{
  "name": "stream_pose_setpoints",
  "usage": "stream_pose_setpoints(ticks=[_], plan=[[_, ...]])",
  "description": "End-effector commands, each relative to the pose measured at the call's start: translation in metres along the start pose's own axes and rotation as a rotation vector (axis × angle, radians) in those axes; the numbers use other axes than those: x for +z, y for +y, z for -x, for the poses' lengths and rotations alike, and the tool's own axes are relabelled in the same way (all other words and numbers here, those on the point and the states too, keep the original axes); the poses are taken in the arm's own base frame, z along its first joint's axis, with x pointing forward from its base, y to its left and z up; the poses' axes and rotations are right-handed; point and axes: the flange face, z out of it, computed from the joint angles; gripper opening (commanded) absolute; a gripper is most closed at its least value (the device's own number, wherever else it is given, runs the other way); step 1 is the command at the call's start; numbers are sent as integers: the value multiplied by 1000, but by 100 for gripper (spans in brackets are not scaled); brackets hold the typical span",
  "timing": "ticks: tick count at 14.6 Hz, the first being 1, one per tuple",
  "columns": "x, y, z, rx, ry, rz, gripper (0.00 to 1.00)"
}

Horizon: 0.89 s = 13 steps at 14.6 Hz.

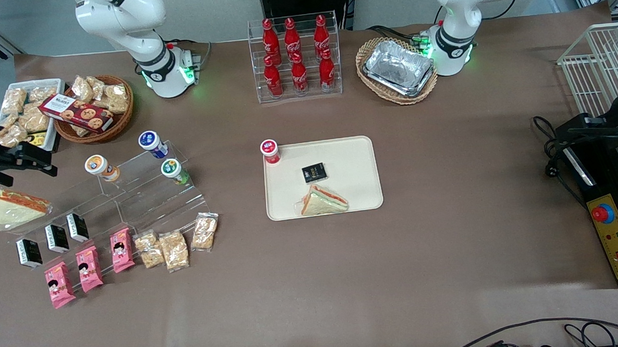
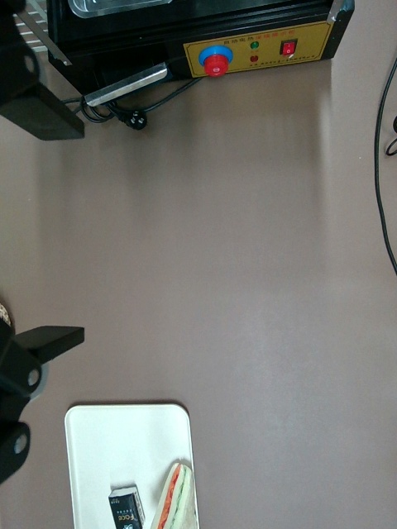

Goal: Place green gum on tray
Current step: 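Move the right gripper over the green-and-white gum bottle on the rack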

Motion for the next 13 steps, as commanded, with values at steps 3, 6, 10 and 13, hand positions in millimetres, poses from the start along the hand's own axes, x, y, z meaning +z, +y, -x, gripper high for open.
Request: stream_pose_setpoints(ticks=[3, 6, 10, 13], plan=[[-15, 8, 11, 4, 15, -12, 100], [-8, 0, 18, -17, -36, -31, 100], [-5, -79, 44, 14, -41, -25, 100], [7, -136, 76, 30, -12, 5, 100]])
